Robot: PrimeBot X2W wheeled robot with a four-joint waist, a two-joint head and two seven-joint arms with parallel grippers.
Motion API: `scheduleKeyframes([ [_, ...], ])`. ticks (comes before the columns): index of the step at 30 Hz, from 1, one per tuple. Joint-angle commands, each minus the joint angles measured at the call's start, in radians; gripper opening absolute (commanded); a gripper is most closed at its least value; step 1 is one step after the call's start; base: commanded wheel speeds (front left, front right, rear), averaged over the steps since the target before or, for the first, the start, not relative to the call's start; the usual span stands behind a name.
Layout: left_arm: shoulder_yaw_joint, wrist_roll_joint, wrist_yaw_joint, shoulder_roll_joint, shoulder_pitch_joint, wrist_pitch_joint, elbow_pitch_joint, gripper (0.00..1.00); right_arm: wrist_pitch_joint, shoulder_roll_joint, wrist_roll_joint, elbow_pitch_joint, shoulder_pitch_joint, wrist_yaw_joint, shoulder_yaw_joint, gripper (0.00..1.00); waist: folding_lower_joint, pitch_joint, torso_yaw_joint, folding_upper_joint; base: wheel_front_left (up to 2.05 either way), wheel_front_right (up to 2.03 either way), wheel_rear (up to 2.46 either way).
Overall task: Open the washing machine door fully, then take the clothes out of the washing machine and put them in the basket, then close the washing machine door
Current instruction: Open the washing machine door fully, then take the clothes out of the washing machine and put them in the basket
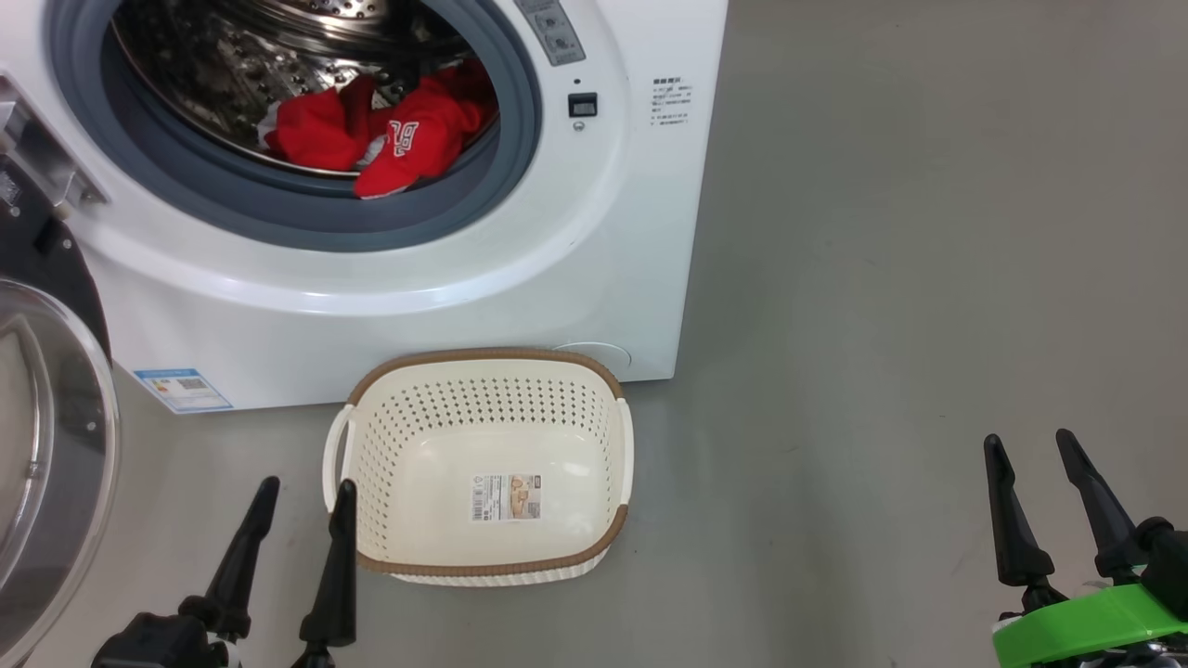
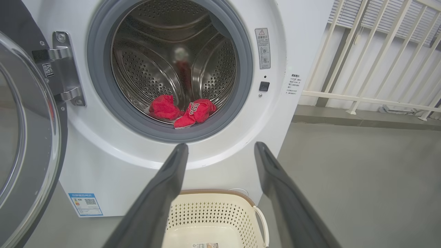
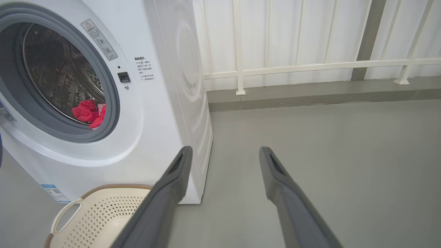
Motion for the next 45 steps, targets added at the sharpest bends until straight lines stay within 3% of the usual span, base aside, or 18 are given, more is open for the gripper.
scheduleKeyframes([
  [1, 0.031, -0.01, -0.005, 0.017, -0.031, -0.005, -0.022, 1.0, -0.009, -0.011, 0.014, -0.028, -0.008, 0.005, 0.017, 1.0, 0.0, 0.002, -0.003, 0.0, 0.0, 0.0, 0.0],
  [20, 0.037, -0.044, -0.005, 0.023, -0.049, -0.005, -0.024, 1.0, -0.009, -0.01, 0.014, -0.031, -0.019, 0.005, 0.023, 1.0, 0.0, 0.012, 0.011, 0.0, 0.07, -0.08, 0.01],
  [45, 0.013, -0.075, -0.005, 0.034, -0.073, -0.005, -0.017, 1.0, -0.009, -0.009, 0.015, -0.026, -0.031, 0.005, 0.037, 1.0, 0.0, 0.023, 0.016, 0.0, 0.88, -0.88, 0.0],
])
